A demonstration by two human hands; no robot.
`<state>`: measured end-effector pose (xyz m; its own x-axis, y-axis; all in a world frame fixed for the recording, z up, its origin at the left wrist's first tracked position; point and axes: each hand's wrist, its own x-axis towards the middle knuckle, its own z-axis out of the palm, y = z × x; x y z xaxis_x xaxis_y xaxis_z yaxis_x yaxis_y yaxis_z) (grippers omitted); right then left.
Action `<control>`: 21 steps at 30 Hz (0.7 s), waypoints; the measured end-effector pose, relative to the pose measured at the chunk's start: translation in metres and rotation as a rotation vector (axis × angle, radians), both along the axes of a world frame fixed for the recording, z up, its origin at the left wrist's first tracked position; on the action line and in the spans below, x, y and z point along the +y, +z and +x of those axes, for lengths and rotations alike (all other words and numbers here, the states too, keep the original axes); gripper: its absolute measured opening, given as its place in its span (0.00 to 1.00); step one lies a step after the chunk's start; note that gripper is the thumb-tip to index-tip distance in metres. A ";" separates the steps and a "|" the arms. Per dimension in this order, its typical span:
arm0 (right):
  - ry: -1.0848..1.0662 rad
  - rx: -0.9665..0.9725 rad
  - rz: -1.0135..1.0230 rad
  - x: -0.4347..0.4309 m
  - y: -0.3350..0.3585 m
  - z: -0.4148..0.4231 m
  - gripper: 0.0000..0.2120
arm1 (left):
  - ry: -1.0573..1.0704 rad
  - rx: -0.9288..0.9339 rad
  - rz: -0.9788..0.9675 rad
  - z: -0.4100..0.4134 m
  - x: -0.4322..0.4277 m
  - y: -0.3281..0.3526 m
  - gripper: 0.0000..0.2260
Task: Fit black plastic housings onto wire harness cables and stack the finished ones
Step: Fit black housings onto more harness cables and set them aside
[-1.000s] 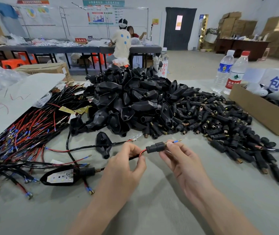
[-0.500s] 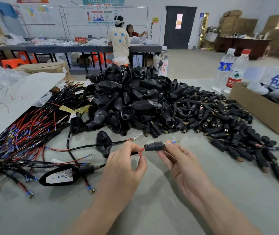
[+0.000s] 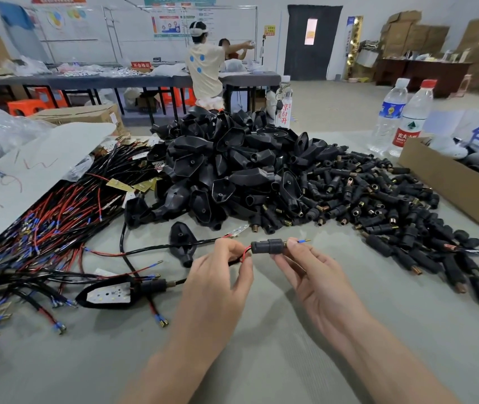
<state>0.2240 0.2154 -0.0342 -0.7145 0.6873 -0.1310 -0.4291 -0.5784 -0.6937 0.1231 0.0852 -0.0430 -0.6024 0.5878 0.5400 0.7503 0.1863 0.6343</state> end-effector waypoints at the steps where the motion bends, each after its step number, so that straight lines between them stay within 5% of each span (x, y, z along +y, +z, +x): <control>1: 0.008 0.003 -0.005 0.000 0.000 0.000 0.15 | 0.006 0.023 0.003 0.000 0.000 0.000 0.02; 13: 0.036 0.003 -0.004 -0.002 0.002 0.002 0.10 | -0.098 -0.146 0.049 -0.008 0.002 0.000 0.02; 21: 0.050 -0.062 0.092 0.005 0.008 0.009 0.10 | -0.161 -0.036 -0.022 -0.008 -0.004 0.004 0.10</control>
